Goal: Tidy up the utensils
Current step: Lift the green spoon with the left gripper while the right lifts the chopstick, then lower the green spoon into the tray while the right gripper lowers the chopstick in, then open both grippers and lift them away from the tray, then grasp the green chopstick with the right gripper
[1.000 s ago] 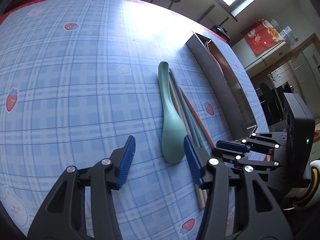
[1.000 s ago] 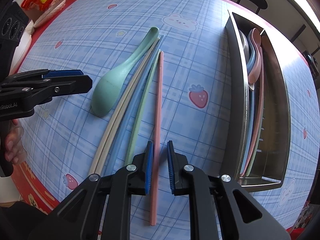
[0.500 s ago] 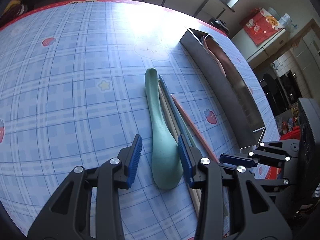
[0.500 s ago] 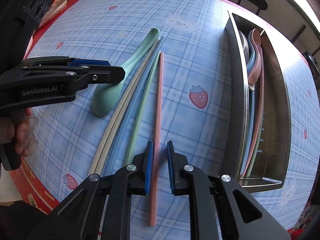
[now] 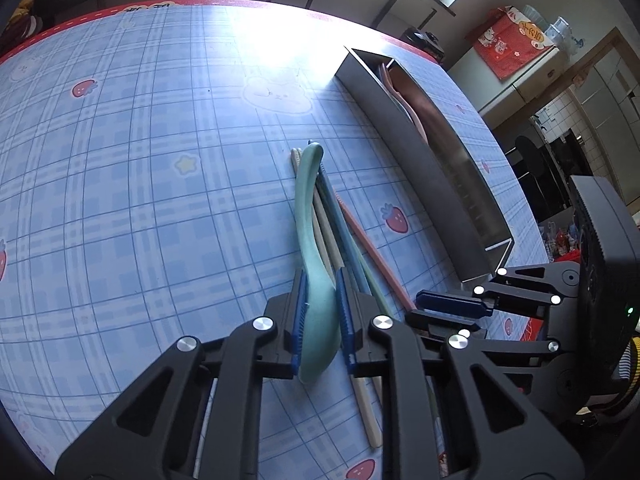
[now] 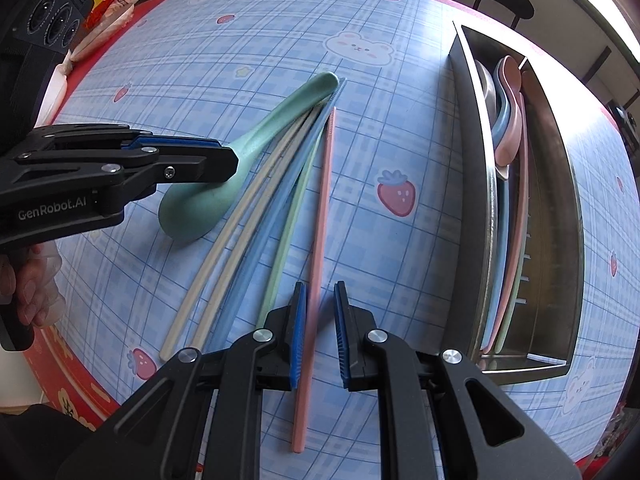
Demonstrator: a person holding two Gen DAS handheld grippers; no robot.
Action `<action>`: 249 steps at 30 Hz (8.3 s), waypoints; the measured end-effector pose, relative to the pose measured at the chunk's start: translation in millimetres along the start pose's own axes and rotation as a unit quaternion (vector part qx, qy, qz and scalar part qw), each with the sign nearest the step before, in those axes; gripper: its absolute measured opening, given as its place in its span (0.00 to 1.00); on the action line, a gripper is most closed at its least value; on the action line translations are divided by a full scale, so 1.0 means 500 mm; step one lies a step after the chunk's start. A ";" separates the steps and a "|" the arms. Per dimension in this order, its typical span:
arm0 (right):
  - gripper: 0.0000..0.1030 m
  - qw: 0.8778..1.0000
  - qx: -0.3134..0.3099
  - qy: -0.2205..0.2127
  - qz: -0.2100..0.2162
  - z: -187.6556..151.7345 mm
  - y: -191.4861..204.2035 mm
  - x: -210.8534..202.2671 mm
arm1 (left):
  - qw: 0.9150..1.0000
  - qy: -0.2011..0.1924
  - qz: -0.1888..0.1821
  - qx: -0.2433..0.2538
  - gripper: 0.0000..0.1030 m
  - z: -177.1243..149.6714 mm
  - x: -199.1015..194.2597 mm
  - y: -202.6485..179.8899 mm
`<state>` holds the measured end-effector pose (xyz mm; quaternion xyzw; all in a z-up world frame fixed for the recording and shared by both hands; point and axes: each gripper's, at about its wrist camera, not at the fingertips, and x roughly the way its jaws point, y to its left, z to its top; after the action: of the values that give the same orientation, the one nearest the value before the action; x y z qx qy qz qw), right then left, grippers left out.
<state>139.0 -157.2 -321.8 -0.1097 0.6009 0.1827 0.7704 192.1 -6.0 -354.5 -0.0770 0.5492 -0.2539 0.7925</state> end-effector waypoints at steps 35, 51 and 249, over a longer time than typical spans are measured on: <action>0.14 1.000 -0.021 -0.005 0.003 0.001 0.003 -0.003 | 0.999 0.021 0.034 0.035 0.18 -0.102 -0.044 0.063; 0.06 0.999 -0.029 -0.009 0.013 -0.002 0.009 -0.007 | 0.998 0.007 0.059 -0.007 0.18 -0.173 -0.092 0.053; 0.07 0.997 -0.004 -0.040 0.065 -0.049 -0.014 -0.023 | 0.979 0.009 0.202 0.017 0.96 0.005 0.050 0.002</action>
<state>117.8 -174.9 -317.3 -0.0659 0.5751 0.2389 0.7796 201.3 -17.8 -374.9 0.0518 0.5559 -0.0984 0.8238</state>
